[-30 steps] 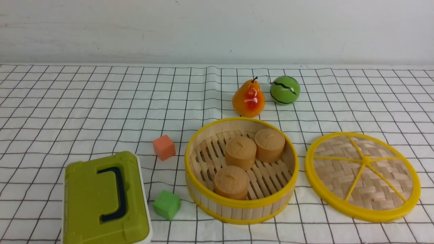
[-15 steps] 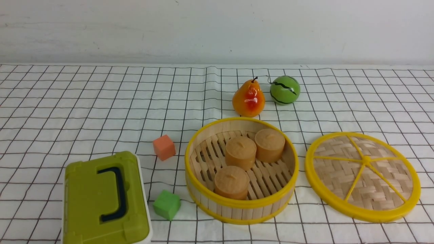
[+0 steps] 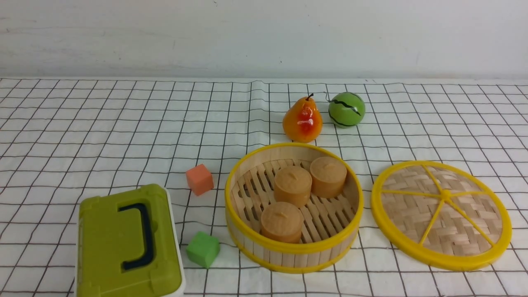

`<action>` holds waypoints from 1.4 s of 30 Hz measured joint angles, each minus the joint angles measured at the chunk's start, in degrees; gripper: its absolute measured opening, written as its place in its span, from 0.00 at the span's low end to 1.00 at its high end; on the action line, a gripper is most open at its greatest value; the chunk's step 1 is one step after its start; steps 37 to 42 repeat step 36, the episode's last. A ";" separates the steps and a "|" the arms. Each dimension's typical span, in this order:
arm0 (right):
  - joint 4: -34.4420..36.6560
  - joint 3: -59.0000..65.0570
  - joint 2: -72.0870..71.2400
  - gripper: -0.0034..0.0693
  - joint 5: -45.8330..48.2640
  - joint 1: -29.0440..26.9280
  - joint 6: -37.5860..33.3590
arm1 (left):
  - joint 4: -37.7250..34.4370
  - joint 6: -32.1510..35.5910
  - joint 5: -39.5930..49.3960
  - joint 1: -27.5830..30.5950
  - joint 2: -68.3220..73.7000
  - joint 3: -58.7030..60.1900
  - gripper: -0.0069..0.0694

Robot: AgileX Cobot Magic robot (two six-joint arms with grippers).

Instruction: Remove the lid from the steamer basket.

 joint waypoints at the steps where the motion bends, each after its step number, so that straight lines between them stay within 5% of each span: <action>1: 0.00 0.00 0.00 0.08 0.00 0.00 0.00 | 0.00 0.00 0.00 0.00 0.00 0.00 0.40; 42: 0.17 0.00 0.00 0.13 0.00 0.00 0.00 | 0.00 0.00 0.00 0.00 0.00 0.00 0.40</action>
